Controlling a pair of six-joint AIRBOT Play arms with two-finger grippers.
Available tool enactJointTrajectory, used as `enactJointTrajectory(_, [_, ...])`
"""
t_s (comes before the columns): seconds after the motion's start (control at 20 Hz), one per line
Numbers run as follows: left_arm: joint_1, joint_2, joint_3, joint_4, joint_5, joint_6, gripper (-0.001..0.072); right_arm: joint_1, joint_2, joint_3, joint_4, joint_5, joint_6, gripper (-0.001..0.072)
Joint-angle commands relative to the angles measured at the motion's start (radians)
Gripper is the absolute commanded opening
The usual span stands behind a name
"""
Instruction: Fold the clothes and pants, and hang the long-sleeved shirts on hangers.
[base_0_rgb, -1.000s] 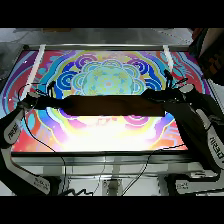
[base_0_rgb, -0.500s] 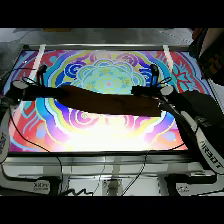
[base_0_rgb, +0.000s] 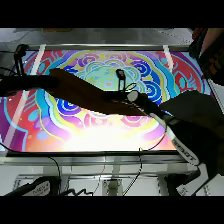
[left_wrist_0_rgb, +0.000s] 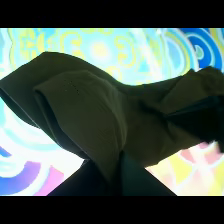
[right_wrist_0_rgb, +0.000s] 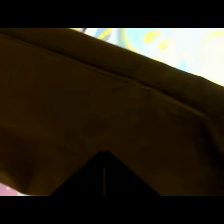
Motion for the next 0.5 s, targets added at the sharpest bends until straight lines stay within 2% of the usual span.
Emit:
enactJointTrajectory(0.0, [0.001,0.048,0.001,0.0,-0.003,-0.025,0.0012,0.107,-0.175,0.208,0.0,0.044,0.108,0.0012])
enactJointTrajectory(0.1, [0.001,0.043,0.001,0.0,-0.003,-0.025,0.0012,0.141,-0.249,0.288,0.001,0.072,0.159,0.0012])
enactJointTrajectory(0.25, [-0.004,0.028,0.001,-0.008,-0.001,-0.025,0.0012,0.156,-0.277,0.331,-0.013,0.087,0.162,0.0012])
enactJointTrajectory(0.35, [-0.026,0.01,0.001,-0.033,0.001,-0.025,0.0012,0.126,-0.268,0.344,-0.09,0.127,0.162,0.0013])
enactJointTrajectory(0.45, [-0.077,-0.016,0.001,-0.063,0.02,-0.025,0.0012,0.056,-0.248,0.362,-0.194,0.244,0.163,0.0013])
